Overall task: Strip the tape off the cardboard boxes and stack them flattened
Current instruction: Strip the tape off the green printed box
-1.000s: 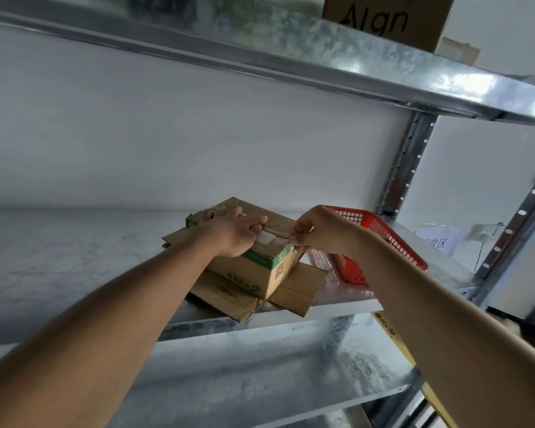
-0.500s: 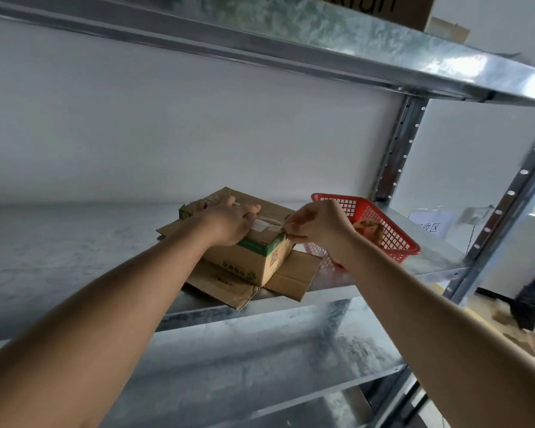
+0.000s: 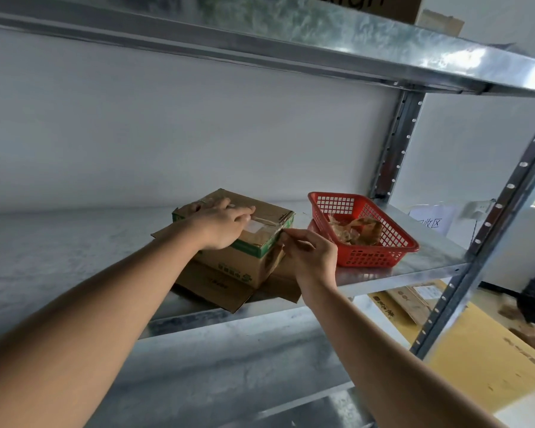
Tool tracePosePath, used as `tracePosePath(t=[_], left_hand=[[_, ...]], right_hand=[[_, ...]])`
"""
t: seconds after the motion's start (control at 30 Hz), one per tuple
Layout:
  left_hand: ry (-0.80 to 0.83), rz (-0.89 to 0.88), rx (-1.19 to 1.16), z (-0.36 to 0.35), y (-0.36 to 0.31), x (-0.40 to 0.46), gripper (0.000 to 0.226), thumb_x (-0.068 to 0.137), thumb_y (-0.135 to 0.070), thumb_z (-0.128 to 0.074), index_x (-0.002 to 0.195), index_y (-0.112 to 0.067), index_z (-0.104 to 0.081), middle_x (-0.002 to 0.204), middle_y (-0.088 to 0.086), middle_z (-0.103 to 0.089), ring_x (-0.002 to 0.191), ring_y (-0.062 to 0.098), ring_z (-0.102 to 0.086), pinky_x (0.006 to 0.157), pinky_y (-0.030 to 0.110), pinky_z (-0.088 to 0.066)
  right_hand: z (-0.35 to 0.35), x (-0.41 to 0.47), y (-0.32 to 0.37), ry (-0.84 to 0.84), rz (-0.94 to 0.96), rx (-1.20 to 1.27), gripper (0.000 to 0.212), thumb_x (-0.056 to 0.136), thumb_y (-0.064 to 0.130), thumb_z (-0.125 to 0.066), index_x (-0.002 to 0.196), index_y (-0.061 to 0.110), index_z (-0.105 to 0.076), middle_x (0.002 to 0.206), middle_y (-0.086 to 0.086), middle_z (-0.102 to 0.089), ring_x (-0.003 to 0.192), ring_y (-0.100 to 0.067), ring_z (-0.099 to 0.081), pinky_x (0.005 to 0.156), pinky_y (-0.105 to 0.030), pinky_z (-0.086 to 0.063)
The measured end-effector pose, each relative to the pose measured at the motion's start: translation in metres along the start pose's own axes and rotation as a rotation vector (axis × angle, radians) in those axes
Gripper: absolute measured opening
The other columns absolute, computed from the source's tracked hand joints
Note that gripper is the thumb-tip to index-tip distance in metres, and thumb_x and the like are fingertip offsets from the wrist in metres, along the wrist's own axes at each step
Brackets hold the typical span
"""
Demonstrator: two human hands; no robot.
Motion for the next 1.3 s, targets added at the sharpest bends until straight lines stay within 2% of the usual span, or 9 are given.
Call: tracePosePath(t=[0.37,0.47,0.6,0.7,0.83,0.9,1.07,1.23,1.3], left_hand=[[-0.004,0.034,-0.007,-0.001,-0.002,0.004,0.047,0.109,-0.057,-0.010,0.155,-0.062,-0.019,0.173,-0.008,0.000,0.159,0.029,-0.004,0.124,0.057,0.005],[-0.013,0.039,-0.038,-0.001,-0.003,0.003,0.046,0.109,-0.054,-0.012,0.154,-0.062,-0.023,0.173,-0.008,-0.001,0.159,0.030,-0.005,0.124,0.057,0.001],[-0.021,0.038,-0.037,-0.001,-0.003,0.002,0.048,0.108,-0.055,-0.011,0.153,-0.062,-0.024,0.173,-0.005,-0.005,0.158,0.032,-0.009,0.125,0.060,-0.006],[-0.024,0.038,-0.028,-0.002,-0.001,0.003,0.048,0.107,-0.058,-0.011,0.154,-0.062,-0.024,0.173,-0.005,-0.006,0.158,0.033,-0.008,0.124,0.060,-0.009],[-0.048,0.011,0.008,-0.002,0.001,0.004,0.050,0.106,-0.062,-0.009,0.154,-0.062,-0.023,0.172,-0.005,-0.010,0.158,0.029,-0.008,0.123,0.057,-0.006],[-0.055,-0.010,0.039,-0.003,0.001,0.003,0.051,0.105,-0.063,-0.008,0.154,-0.062,-0.021,0.172,-0.003,-0.012,0.158,0.029,-0.009,0.122,0.057,-0.006],[-0.029,-0.042,0.054,-0.003,0.005,0.001,0.050,0.104,-0.065,-0.010,0.153,-0.064,-0.016,0.173,-0.005,-0.007,0.159,0.026,-0.002,0.124,0.056,-0.007],[0.031,-0.057,0.044,-0.003,0.007,-0.007,0.100,0.062,-0.110,-0.019,0.152,-0.067,-0.011,0.173,-0.011,-0.001,0.159,0.028,0.005,0.122,0.065,-0.005],[0.040,-0.061,0.069,-0.002,0.006,-0.007,0.110,0.054,-0.113,-0.024,0.153,-0.066,-0.010,0.173,-0.010,-0.001,0.159,0.029,0.004,0.122,0.066,-0.004]], right_hand=[[-0.005,0.016,0.016,0.198,0.211,-0.448,0.018,0.103,0.010,-0.054,0.115,0.011,-0.068,0.114,0.000,-0.062,0.101,-0.013,-0.058,0.075,-0.017,-0.045],[-0.002,0.020,0.028,0.365,0.193,-0.570,0.016,0.106,0.013,-0.047,0.102,0.016,-0.062,0.108,-0.001,-0.061,0.094,-0.015,-0.057,0.068,-0.017,-0.043],[0.001,0.024,0.044,0.512,0.047,-0.326,0.017,0.106,0.015,-0.054,0.091,0.017,-0.061,0.087,-0.004,-0.073,0.073,-0.014,-0.072,0.056,-0.021,-0.057],[0.007,0.030,0.049,0.492,-0.039,-0.088,0.003,0.101,0.010,-0.063,0.099,0.007,-0.063,0.082,-0.006,-0.078,0.075,-0.019,-0.077,0.065,-0.027,-0.062],[0.020,0.035,0.047,0.524,-0.146,0.053,0.020,0.094,0.017,-0.075,0.108,0.008,-0.063,0.089,-0.010,-0.079,0.085,-0.025,-0.078,0.073,-0.031,-0.064],[0.025,0.039,0.053,0.588,-0.024,-0.126,0.030,0.088,0.019,-0.082,0.111,0.017,-0.064,0.089,-0.004,-0.080,0.089,-0.021,-0.077,0.072,-0.033,-0.064],[0.025,0.054,0.091,0.588,0.703,-0.828,0.016,0.093,0.016,-0.076,0.104,0.027,-0.080,0.099,0.019,-0.048,0.095,-0.011,-0.055,0.069,-0.019,-0.048],[0.016,0.061,0.090,0.699,0.651,-0.734,0.014,0.094,0.020,-0.074,0.094,0.034,-0.076,0.121,0.014,-0.060,0.106,-0.008,-0.061,0.081,-0.016,-0.051],[0.010,0.061,0.083,0.731,0.573,-0.683,0.011,0.099,0.021,-0.067,0.097,0.030,-0.073,0.122,0.014,-0.066,0.109,-0.011,-0.065,0.072,-0.021,-0.057]])
Point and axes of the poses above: each hand's wrist, its own x-axis towards the middle knuckle, its own z-axis out of the back of the hand, y = z × x, the point moved 3 cm from there along x, towards the middle knuckle
